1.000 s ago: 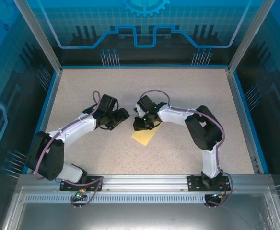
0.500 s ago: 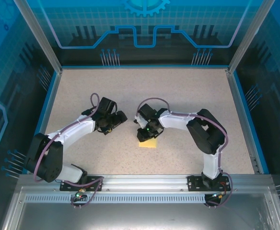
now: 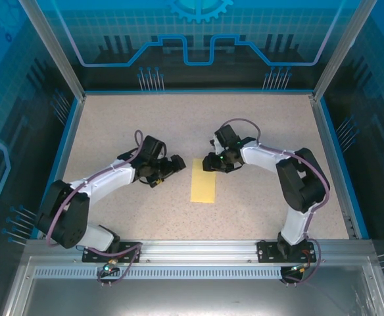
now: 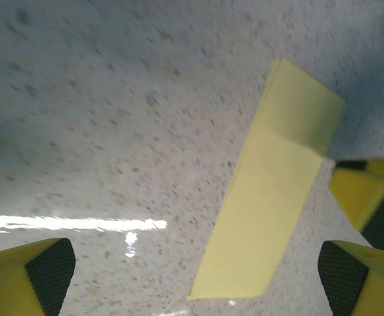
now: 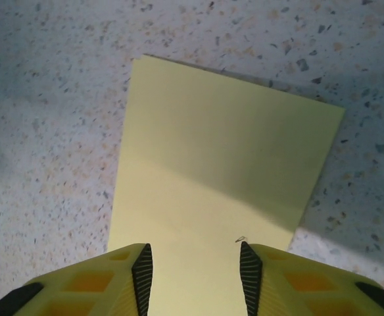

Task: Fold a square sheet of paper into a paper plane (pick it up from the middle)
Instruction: Rotate the square sheet of paper at the center of the table, then fold the triangle a second time at the center of the table.

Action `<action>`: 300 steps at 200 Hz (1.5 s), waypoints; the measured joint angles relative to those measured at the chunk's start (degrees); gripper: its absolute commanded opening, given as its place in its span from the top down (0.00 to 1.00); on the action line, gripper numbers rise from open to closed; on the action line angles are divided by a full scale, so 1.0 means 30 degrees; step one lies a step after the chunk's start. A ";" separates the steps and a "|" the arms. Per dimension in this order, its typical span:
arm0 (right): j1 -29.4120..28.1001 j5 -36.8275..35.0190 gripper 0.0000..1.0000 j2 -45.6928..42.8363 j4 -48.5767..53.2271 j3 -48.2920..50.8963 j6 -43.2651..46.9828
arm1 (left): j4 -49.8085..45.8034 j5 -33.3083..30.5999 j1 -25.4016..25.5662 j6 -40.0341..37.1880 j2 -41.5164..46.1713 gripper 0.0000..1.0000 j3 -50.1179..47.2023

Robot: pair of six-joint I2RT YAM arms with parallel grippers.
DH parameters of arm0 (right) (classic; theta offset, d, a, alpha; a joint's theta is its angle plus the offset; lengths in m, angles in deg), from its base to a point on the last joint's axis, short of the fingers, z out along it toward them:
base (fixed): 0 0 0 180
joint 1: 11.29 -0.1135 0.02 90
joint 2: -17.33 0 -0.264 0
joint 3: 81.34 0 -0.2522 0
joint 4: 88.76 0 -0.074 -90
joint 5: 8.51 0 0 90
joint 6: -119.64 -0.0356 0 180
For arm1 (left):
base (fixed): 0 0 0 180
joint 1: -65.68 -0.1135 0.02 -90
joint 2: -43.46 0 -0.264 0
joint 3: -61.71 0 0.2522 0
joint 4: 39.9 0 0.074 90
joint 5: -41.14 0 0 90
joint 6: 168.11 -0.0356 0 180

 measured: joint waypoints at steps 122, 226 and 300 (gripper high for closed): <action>0.1406 0.2586 0.64 0.1472 -0.2295 0.0794 -0.2120 | 0.4102 0.2317 0.4386 0.4976 -0.1559 0.28 -0.2251; 0.1756 0.3359 0.67 0.1413 -0.3053 0.1304 -0.2251 | 0.5268 0.2667 0.4561 0.5712 -0.3009 0.54 -0.2178; 0.1778 0.3359 0.70 0.1413 -0.3045 0.1319 -0.2251 | 0.6368 0.3031 0.4575 0.5646 -0.2994 0.62 -0.2135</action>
